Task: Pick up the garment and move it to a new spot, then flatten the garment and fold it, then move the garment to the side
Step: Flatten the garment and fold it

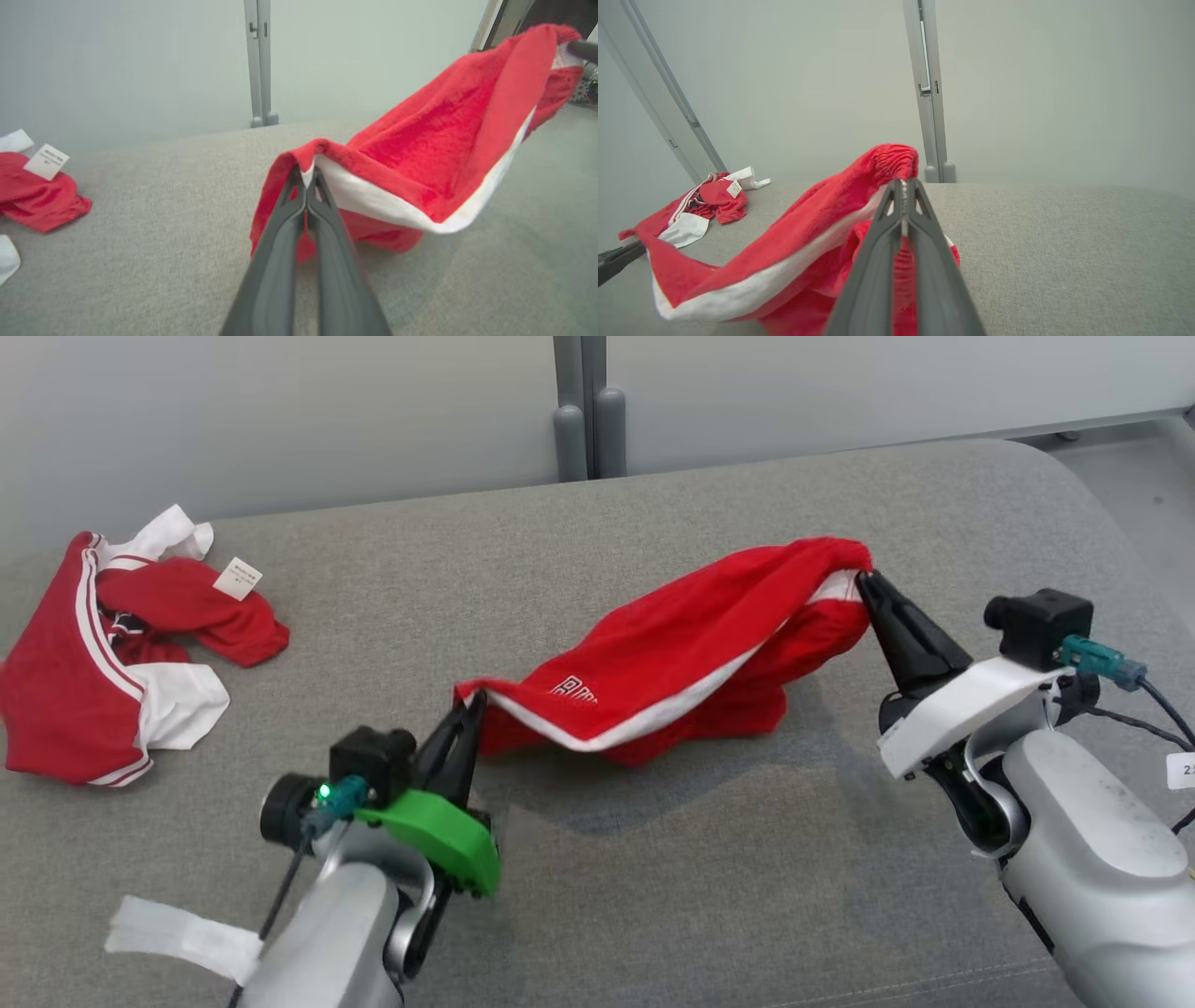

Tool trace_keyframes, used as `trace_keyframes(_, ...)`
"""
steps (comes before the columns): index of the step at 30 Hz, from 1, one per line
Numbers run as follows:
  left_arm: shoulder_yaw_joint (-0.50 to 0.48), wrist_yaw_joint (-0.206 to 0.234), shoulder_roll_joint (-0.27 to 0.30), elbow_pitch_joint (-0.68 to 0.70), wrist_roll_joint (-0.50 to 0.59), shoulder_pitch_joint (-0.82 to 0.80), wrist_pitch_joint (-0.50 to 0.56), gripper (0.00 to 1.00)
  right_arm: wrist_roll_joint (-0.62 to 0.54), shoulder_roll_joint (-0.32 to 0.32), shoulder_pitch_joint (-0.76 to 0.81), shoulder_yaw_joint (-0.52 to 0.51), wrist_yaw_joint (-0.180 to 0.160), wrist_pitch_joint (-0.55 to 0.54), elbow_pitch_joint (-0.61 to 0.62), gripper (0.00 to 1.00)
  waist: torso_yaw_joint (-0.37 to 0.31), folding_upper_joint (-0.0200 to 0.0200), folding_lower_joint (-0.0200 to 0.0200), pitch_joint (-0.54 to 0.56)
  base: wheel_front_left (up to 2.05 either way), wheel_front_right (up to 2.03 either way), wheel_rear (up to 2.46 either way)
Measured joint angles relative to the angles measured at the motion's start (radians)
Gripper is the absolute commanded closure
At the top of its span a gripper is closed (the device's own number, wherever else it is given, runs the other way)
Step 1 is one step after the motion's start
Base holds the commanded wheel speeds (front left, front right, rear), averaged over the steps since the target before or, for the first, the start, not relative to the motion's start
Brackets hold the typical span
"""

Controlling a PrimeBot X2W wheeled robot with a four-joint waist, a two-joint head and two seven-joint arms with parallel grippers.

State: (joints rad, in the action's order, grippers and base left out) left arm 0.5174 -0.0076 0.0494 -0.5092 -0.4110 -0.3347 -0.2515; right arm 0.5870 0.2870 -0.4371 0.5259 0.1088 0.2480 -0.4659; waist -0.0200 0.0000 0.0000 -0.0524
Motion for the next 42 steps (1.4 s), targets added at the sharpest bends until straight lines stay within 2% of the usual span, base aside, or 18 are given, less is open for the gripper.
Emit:
trace_keyframes(5,-0.109,0.003,-0.002,0.212,-0.004,-0.05,0.0,1.0,0.019,0.002,0.008,-0.072,-0.006,0.002,0.092,1.0,0.013,0.0,0.0,0.034,0.0,0.0,0.0)
trace_keyframes(11,-0.198,0.004,-0.002,0.389,-0.009,-0.041,0.0,1.0,0.04,0.005,0.06,-0.115,-0.006,0.004,0.195,1.0,0.021,0.0,0.0,0.069,0.0,0.0,0.0)
trace_keyframes(17,-0.245,0.003,0.002,0.536,-0.01,0.026,-0.002,1.0,0.086,0.038,0.129,-0.122,-0.003,0.004,0.301,1.0,0.006,0.0,0.0,0.086,0.0,0.0,0.0)
trace_keyframes(24,-0.25,-0.002,0.038,0.679,-0.006,0.125,-0.002,1.0,0.18,0.091,0.215,-0.117,0.005,-0.018,0.494,1.0,-0.025,0.0,0.0,0.094,0.0,0.0,0.0)
trace_keyframes(28,-0.214,-0.011,0.047,0.685,-0.017,0.199,-0.004,1.0,0.263,0.1,0.275,-0.114,0.006,-0.06,0.56,1.0,-0.039,0.0,0.0,0.089,0.0,0.0,0.0)
trace_keyframes(31,-0.203,-0.02,0.04,0.669,-0.078,0.238,0.021,1.0,0.318,0.1,0.299,-0.098,0.006,-0.104,0.552,1.0,-0.042,0.0,0.0,0.074,0.0,0.0,0.0)
trace_keyframes(34,-0.2,-0.04,0.036,0.608,-0.132,0.238,0.056,1.0,0.321,0.103,0.274,-0.05,0.006,-0.17,0.49,1.0,-0.044,0.0,0.0,0.052,0.0,0.0,0.0)
trace_keyframes(37,-0.203,-0.049,0.045,0.522,-0.142,0.195,0.102,1.0,0.31,0.09,0.156,-0.021,0.006,-0.233,0.408,1.0,-0.046,0.0,0.0,0.027,0.0,0.0,0.0)
trace_keyframes(40,-0.235,-0.058,0.068,0.459,-0.137,0.041,0.138,1.0,0.26,0.067,-0.055,-0.055,0.001,-0.255,0.342,1.0,-0.046,0.0,0.0,0.0,0.0,0.0,0.0)
trace_keyframes(42,-0.281,-0.056,0.069,0.45,-0.134,-0.109,0.144,1.0,0.22,0.046,-0.208,-0.113,-0.032,-0.237,0.321,1.0,-0.045,0.0,0.0,-0.017,0.0,0.0,0.0)
